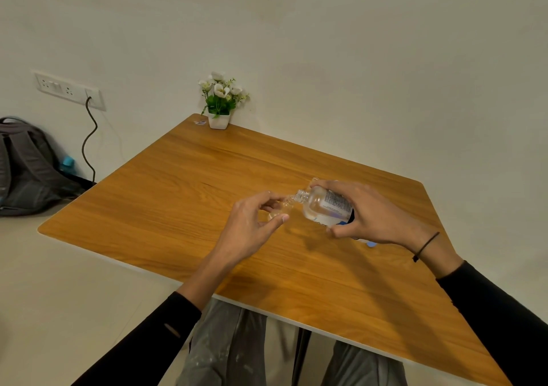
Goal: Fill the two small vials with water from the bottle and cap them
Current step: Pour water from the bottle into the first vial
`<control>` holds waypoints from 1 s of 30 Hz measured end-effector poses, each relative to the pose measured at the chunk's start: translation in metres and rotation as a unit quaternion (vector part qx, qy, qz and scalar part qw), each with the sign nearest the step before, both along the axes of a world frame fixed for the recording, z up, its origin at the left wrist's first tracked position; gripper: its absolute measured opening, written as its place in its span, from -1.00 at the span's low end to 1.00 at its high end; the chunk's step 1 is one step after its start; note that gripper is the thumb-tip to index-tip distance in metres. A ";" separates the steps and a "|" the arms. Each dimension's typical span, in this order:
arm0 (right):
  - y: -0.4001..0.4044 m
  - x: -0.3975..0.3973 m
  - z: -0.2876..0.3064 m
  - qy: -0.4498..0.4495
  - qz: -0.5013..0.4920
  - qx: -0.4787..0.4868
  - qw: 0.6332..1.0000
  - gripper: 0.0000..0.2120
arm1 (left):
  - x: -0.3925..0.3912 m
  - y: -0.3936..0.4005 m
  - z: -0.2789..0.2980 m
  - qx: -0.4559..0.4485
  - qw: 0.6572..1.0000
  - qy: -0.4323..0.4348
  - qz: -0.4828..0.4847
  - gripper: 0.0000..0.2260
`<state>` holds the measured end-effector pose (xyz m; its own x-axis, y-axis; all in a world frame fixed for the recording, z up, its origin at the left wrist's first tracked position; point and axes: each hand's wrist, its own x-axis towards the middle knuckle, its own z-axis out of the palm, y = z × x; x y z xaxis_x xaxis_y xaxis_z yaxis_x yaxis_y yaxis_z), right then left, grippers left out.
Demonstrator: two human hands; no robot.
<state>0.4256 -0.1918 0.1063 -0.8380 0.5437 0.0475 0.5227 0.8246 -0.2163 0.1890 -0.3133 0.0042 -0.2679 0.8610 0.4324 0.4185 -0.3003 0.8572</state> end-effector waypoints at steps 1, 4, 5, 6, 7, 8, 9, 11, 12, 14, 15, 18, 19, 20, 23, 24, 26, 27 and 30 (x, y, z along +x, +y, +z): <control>0.000 0.000 0.000 0.000 0.001 0.001 1.000 -0.18 | 0.000 0.000 0.000 0.002 1.000 -0.001 0.000 -0.65; 0.001 -0.001 -0.001 -0.004 -0.002 0.005 1.000 -0.15 | -0.001 0.000 -0.001 0.003 1.000 0.000 -0.001 -0.65; 0.001 -0.001 -0.001 -0.004 -0.001 0.004 1.000 -0.16 | -0.001 0.000 -0.001 0.004 1.000 0.001 0.000 -0.65; 0.002 -0.001 -0.001 -0.003 0.002 0.003 1.000 -0.17 | -0.001 0.000 -0.001 0.003 1.000 0.001 -0.001 -0.65; 0.002 -0.001 -0.001 -0.002 0.003 0.003 1.000 -0.17 | -0.001 0.000 -0.001 0.003 1.000 0.000 -0.002 -0.64; 0.002 -0.002 -0.001 -0.003 0.004 0.005 1.000 -0.18 | -0.002 0.000 -0.001 0.003 1.000 -0.001 -0.003 -0.64; 0.002 -0.002 -0.001 -0.004 0.003 0.007 1.000 -0.17 | -0.002 0.000 -0.001 0.003 1.000 -0.001 -0.004 -0.65; 0.003 -0.002 -0.002 -0.005 0.001 0.010 1.000 -0.17 | -0.002 -0.001 -0.001 0.005 1.000 -0.002 -0.002 -0.65; 0.004 -0.002 -0.003 -0.005 0.002 0.009 1.000 -0.17 | -0.003 0.000 -0.001 0.005 1.000 -0.003 -0.001 -0.65; 0.004 -0.003 -0.003 -0.005 0.004 0.007 1.000 -0.18 | -0.003 0.000 0.000 0.004 1.000 -0.002 0.000 -0.64; 0.004 -0.003 -0.002 -0.005 0.005 0.006 1.000 -0.18 | -0.003 -0.001 0.000 0.005 1.000 0.000 0.001 -0.64; 0.003 -0.004 0.000 0.000 0.009 0.005 1.000 -0.20 | -0.003 -0.001 0.000 0.004 1.000 0.003 0.002 -0.64; 0.002 -0.004 0.001 0.002 0.009 0.004 1.000 -0.20 | -0.003 -0.001 0.000 0.002 1.000 0.004 0.003 -0.64; 0.001 -0.004 0.002 0.005 0.010 0.004 1.000 -0.21 | -0.003 -0.001 0.000 0.002 1.000 0.004 0.004 -0.64; 0.000 -0.005 0.002 0.008 0.011 0.006 1.000 -0.24 | -0.003 -0.001 -0.001 0.003 1.000 0.007 0.006 -0.63; -0.001 -0.005 0.002 0.007 0.010 0.007 1.000 -0.23 | -0.003 -0.001 -0.001 0.001 1.000 0.007 0.006 -0.63; -0.001 -0.005 0.003 0.006 0.011 0.007 1.000 -0.24 | -0.003 -0.001 -0.001 0.000 1.000 0.005 0.006 -0.63; -0.001 -0.005 0.003 0.006 0.010 0.005 1.000 -0.24 | -0.003 -0.001 -0.001 0.000 1.000 0.004 0.005 -0.64; -0.001 -0.006 0.005 0.004 0.006 0.007 1.000 -0.22 | -0.002 -0.001 0.001 0.004 1.000 0.000 0.005 -0.63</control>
